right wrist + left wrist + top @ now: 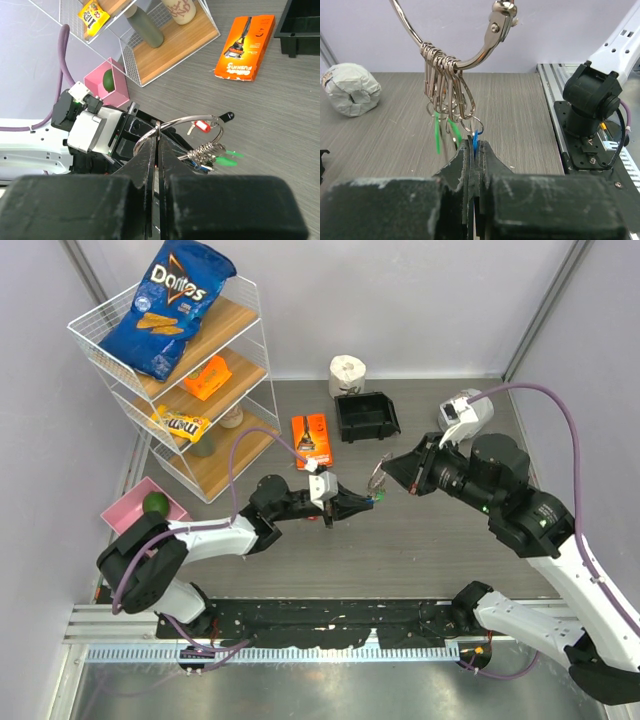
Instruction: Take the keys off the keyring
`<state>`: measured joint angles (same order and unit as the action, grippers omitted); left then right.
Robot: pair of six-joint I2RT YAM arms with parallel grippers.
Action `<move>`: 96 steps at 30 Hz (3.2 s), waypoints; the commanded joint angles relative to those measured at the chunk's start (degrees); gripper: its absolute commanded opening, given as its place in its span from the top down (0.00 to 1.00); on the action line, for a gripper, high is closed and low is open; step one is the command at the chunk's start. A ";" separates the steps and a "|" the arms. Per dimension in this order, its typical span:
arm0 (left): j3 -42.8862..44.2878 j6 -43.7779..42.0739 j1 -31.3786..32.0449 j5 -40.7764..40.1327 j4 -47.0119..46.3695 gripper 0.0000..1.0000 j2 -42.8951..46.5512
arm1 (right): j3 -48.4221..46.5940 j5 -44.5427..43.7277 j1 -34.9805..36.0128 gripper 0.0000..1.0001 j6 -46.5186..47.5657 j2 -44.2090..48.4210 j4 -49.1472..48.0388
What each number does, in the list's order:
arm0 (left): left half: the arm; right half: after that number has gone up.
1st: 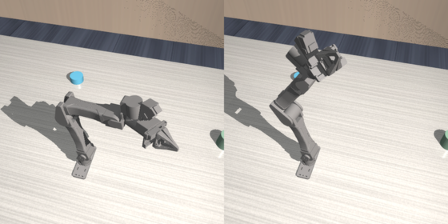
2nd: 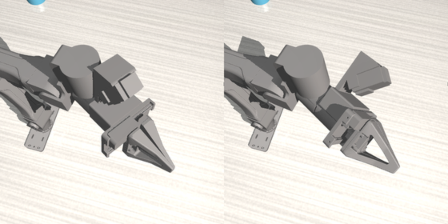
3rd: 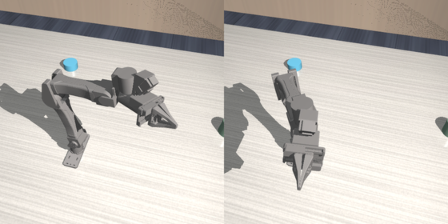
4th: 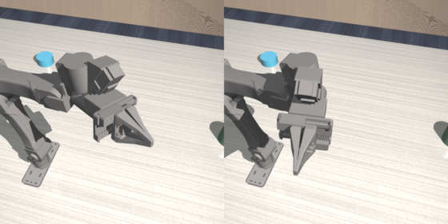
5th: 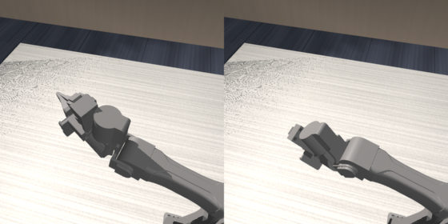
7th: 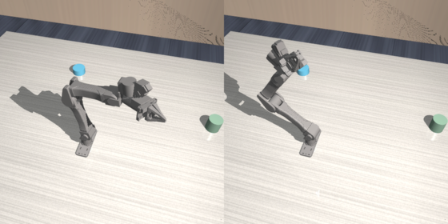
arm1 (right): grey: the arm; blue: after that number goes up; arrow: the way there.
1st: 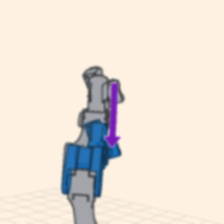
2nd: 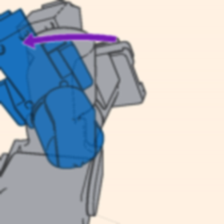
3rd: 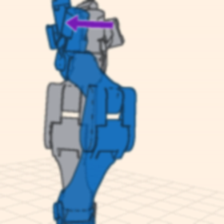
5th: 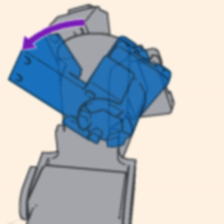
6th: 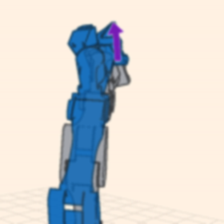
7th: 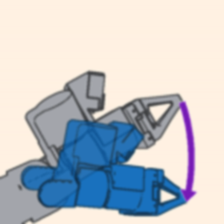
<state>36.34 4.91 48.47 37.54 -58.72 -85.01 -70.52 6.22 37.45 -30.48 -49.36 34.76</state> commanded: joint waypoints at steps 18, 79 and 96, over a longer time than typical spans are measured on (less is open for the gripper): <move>21.48 -1.65 0.22 -8.36 58.51 1.00 6.43 | 22.78 -26.86 0.34 0.84 0.95 14.90 -1.89; 59.12 3.44 0.22 -7.39 122.53 1.00 11.97 | 31.76 15.23 17.21 0.46 27.05 0.85 -51.90; 55.95 5.82 0.22 -7.39 120.42 1.00 14.61 | 30.88 12.94 19.85 0.88 25.64 -1.09 -52.52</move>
<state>92.77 9.91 48.53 29.56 63.83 -72.73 -37.08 20.43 56.86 -4.82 -51.09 -15.66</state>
